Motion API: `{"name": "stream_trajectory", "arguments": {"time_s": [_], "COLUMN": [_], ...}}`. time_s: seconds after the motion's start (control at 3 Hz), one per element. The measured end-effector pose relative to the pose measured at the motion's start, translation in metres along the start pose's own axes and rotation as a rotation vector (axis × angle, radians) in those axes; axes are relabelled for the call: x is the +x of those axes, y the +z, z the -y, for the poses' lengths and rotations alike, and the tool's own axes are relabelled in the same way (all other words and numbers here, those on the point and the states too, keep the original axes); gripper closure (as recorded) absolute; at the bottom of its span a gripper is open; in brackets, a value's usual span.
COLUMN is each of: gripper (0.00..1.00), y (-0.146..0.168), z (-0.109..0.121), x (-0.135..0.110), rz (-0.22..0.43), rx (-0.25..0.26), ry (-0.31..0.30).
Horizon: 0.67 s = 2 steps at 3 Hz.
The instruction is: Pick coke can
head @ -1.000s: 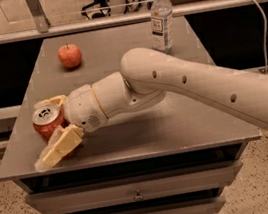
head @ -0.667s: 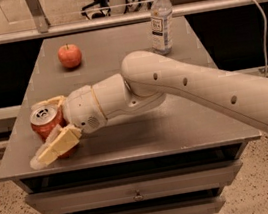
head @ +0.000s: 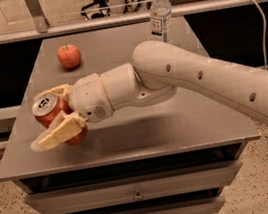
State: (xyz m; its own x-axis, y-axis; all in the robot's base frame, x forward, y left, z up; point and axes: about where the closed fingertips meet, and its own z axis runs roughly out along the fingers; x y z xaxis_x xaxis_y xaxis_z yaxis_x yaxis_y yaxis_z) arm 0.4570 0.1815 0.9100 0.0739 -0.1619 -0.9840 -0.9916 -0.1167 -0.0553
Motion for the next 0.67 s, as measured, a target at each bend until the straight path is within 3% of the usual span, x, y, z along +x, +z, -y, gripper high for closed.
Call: {"name": "stream_trajectory", "arguments": {"time_s": [0.33, 0.67], "gripper": [1.0, 1.0], "y": [-0.029, -0.055], "z": [0.007, 0.015], "x": [-0.022, -0.045], "rz": [0.018, 0.069], "rx": [0.064, 0.133], "ry": [-0.034, -0.044]}}
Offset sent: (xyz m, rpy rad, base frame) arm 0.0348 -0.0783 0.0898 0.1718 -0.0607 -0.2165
